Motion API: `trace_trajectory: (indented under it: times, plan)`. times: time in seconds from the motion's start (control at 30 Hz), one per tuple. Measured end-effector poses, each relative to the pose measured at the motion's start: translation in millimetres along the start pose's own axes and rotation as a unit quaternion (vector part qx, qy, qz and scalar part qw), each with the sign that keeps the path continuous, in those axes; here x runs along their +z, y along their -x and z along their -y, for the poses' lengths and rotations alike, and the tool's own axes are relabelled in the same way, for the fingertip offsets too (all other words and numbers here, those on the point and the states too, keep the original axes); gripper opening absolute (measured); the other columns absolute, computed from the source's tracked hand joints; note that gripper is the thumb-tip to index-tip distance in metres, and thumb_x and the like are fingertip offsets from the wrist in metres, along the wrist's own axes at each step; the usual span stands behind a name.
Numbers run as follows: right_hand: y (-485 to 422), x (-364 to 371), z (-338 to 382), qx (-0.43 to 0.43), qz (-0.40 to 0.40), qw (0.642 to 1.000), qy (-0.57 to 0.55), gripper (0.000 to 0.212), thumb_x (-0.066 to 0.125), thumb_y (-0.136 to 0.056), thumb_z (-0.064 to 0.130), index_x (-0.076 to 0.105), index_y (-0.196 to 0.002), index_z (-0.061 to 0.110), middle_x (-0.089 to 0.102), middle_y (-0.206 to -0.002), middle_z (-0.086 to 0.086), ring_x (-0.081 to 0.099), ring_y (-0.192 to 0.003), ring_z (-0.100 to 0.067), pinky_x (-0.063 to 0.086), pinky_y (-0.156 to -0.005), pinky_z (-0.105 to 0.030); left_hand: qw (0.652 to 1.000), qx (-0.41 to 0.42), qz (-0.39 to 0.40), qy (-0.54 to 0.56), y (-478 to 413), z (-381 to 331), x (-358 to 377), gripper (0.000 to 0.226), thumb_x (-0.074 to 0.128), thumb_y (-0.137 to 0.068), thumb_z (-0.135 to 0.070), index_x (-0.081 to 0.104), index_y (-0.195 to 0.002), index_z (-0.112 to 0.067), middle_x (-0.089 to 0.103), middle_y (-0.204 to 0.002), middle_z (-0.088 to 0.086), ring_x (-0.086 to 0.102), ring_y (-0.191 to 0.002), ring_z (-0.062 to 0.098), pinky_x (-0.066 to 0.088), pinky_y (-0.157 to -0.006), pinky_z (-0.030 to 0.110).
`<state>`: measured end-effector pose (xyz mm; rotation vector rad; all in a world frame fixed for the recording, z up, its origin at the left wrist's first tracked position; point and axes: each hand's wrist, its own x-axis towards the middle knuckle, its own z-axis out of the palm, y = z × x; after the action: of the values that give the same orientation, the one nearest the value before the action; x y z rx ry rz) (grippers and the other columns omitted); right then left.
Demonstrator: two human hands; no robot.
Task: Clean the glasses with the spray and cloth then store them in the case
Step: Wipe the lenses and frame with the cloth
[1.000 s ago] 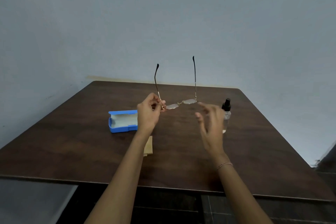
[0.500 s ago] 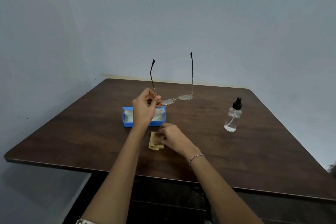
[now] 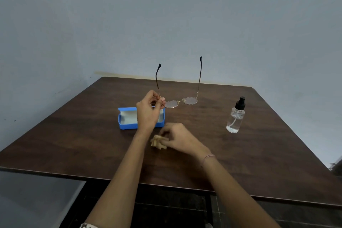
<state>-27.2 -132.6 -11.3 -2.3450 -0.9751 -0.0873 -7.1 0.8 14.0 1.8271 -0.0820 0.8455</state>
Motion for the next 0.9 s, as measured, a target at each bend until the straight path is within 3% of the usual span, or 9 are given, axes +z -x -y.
trace_trajectory:
  times: [0.07,0.2,0.33,0.4,0.6,0.7,0.8,0.9]
  plan:
    - [5,-27,-13,0.023,-0.040,0.993,-0.105,0.010,0.070,-0.080,0.014,0.070,-0.089,0.010,0.069,-0.086,-0.004,0.062,-0.076,-0.010,0.049,-0.072,-0.022,1.000,0.006,0.001,-0.004,-1,1,7,0.016,0.066,-0.087,-0.013,0.054,-0.077,-0.018,0.065,-0.071,-0.011,0.068,-0.071,0.001,0.058,-0.068,0.023]
    - [9,-74,-42,0.061,-0.143,0.956,-0.250,0.006,0.073,-0.080,0.019,0.070,-0.082,0.023,0.070,-0.082,0.004,0.062,-0.079,-0.009,0.051,-0.075,-0.024,0.999,0.009,0.013,-0.041,-1,4,28,0.012,0.065,-0.088,-0.015,0.056,-0.081,-0.017,0.067,-0.075,-0.003,0.067,-0.075,0.009,0.057,-0.069,0.026]
    - [1,-76,-58,0.084,-0.371,0.913,-0.149,0.008,0.074,-0.080,0.022,0.068,-0.081,0.028,0.065,-0.074,0.018,0.058,-0.070,0.004,0.044,-0.063,-0.011,0.995,0.039,0.023,-0.088,3,3,53,0.008,0.065,-0.088,-0.016,0.058,-0.085,-0.014,0.064,-0.076,-0.004,0.063,-0.073,0.008,0.051,-0.064,0.019]
    - [-3,-64,-63,0.074,-0.417,0.902,-0.090,0.009,0.073,-0.080,0.017,0.068,-0.086,0.022,0.064,-0.077,0.014,0.057,-0.072,0.001,0.042,-0.063,-0.009,0.992,0.055,0.032,-0.105,7,6,63,0.007,0.065,-0.088,-0.015,0.058,-0.086,-0.013,0.063,-0.076,-0.005,0.060,-0.072,0.006,0.053,-0.064,0.023]
    - [-11,-50,-78,0.060,-0.404,0.912,0.042,0.016,0.072,-0.080,0.011,0.069,-0.096,0.010,0.055,-0.087,0.008,0.051,-0.083,-0.008,0.046,-0.070,-0.017,0.977,0.112,0.089,-0.158,14,12,80,0.008,0.060,-0.091,-0.016,0.056,-0.085,-0.011,0.063,-0.075,0.002,0.058,-0.068,0.013,0.053,-0.063,0.036]
    - [-13,-47,-79,0.055,-0.377,0.919,0.107,0.015,0.074,-0.077,0.010,0.069,-0.090,0.005,0.058,-0.086,-0.004,0.050,-0.086,-0.015,0.041,-0.071,-0.018,0.976,0.123,0.090,-0.158,14,11,82,0.008,0.060,-0.091,-0.015,0.055,-0.085,-0.012,0.062,-0.075,0.001,0.057,-0.067,0.013,0.052,-0.061,0.034]
    - [-14,-43,-78,0.051,-0.324,0.934,0.138,0.014,0.074,-0.078,0.009,0.068,-0.089,0.002,0.060,-0.090,-0.008,0.053,-0.088,-0.021,0.049,-0.071,-0.029,0.978,0.123,0.075,-0.154,14,12,81,0.007,0.061,-0.090,-0.014,0.056,-0.085,-0.014,0.062,-0.075,-0.002,0.056,-0.067,0.009,0.048,-0.060,0.025]
    - [-15,-41,-76,0.029,-0.283,0.947,0.150,0.015,0.067,-0.084,0.008,0.068,-0.098,0.005,0.062,-0.093,-0.006,0.052,-0.091,-0.020,0.051,-0.075,-0.037,0.980,0.118,0.055,-0.150,13,15,78,0.004,0.060,-0.090,-0.014,0.059,-0.087,-0.012,0.064,-0.077,0.001,0.060,-0.070,0.013,0.053,-0.063,0.032]
